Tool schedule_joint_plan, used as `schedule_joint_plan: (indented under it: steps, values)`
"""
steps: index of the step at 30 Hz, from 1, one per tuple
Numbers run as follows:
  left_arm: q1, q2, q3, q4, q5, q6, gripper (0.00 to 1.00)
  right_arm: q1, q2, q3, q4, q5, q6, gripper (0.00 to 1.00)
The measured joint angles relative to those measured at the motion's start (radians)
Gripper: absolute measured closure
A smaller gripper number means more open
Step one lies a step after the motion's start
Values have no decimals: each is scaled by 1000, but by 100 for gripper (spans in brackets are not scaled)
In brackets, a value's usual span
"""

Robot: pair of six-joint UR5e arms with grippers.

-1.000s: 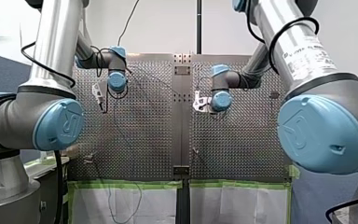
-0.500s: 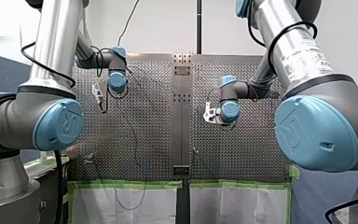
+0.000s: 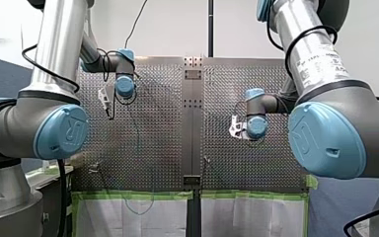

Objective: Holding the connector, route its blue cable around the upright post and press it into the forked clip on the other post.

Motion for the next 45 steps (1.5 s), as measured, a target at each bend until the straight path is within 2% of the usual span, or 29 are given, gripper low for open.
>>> schedule_joint_plan:
  steps: [3, 9, 12, 17, 22, 25, 35, 45]
  values:
    - [-1, 0, 0, 0, -1, 3, 0, -2, 0, 21, -21, 1, 1, 100]
    - [-2, 0, 0, 0, -2, 5, 0, 8, 2, 69, -69, 6, 0, 100]
    - [-3, 0, 0, 0, -1, 5, 0, 9, 12, 92, -92, 20, 0, 100]
    - [-5, 0, 0, 0, -1, 6, 0, 11, 49, 136, -136, 59, 2, 100]
    - [-8, 0, 0, -1, -2, 6, 0, 11, 97, 185, -185, 96, 23, 100]
    - [-9, 0, 0, -1, -2, 6, 0, 9, 126, 214, -214, 104, 32, 100]
    - [-15, 0, 0, -3, -7, 6, 0, 7, 214, 308, -310, 105, 34, 100]
    - [-22, 0, -1, -4, -8, 6, 0, 5, 233, 323, -393, 94, 16, 100]
